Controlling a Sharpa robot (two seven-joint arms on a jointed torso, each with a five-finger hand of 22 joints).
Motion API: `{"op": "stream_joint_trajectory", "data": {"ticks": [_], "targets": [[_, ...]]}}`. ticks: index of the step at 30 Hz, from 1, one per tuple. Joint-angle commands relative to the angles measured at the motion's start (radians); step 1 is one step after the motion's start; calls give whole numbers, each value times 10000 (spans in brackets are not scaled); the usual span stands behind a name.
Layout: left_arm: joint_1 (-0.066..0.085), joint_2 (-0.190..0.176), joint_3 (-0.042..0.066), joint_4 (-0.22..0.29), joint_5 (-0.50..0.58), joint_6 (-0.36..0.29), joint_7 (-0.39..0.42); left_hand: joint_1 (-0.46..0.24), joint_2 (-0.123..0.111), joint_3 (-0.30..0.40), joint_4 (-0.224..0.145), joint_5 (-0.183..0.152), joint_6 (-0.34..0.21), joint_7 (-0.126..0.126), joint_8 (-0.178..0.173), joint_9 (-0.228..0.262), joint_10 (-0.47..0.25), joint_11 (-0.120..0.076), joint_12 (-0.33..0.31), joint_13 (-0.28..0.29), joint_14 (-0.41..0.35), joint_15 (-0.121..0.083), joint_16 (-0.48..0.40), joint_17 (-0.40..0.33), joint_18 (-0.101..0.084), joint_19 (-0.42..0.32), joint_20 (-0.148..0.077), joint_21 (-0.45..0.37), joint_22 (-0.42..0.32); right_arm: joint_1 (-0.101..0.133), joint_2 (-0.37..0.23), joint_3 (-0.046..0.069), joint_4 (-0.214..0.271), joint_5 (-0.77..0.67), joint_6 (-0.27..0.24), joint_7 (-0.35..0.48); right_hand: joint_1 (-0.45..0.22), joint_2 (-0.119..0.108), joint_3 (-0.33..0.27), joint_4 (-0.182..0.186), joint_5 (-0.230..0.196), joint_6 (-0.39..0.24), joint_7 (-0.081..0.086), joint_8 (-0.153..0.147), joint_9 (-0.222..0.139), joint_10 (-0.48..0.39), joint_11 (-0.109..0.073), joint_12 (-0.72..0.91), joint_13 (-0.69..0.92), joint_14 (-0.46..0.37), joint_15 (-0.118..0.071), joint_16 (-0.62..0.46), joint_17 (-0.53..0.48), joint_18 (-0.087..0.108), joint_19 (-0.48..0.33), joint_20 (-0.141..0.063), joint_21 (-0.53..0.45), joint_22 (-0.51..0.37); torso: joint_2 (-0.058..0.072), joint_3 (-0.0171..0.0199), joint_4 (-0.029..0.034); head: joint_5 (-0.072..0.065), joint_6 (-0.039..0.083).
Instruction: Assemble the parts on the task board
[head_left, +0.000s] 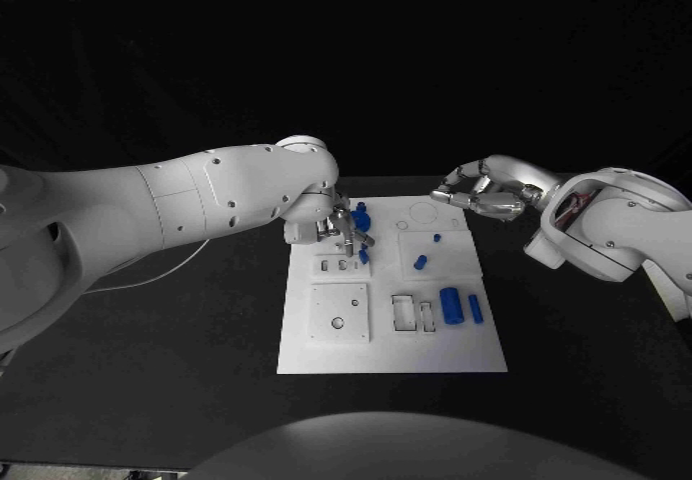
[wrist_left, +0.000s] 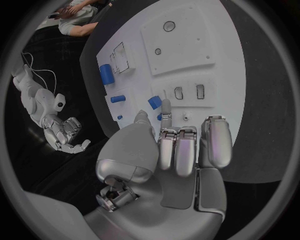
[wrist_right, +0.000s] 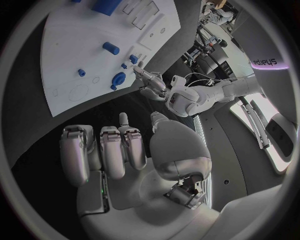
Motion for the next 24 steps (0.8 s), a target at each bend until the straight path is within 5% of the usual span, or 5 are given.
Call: {"op": "stream_joint_trajectory", "data": {"ticks": [1,24], "targets": [[-29,64,5,-40,91,-6,-1527,109,20,62,-4,-29,33,-16,46,64,1091,-69,-69,2588,1064,-29,24,2635,88,-69,-21,-67,40,-8,2,-2,1,1,180,83,83,-26,-43,7,62,-2,49,36,-13,1041,27,3,2630,1025,61,35,2630,31,326,20,-41,2304,-7,3,11,15,2],[-186,344,6,-346,231,66,-1423,210,30,239,-24,42,-96,-7,-6,408,1091,-63,-69,2588,1064,-23,24,2635,123,-194,-21,-199,-102,-18,-60,-2,40,6,102,71,187,7,-54,-2,108,32,64,53,-21,1041,41,3,2630,1025,70,35,2630,45,281,27,-85,2285,-18,1,33,-33,2]]}}
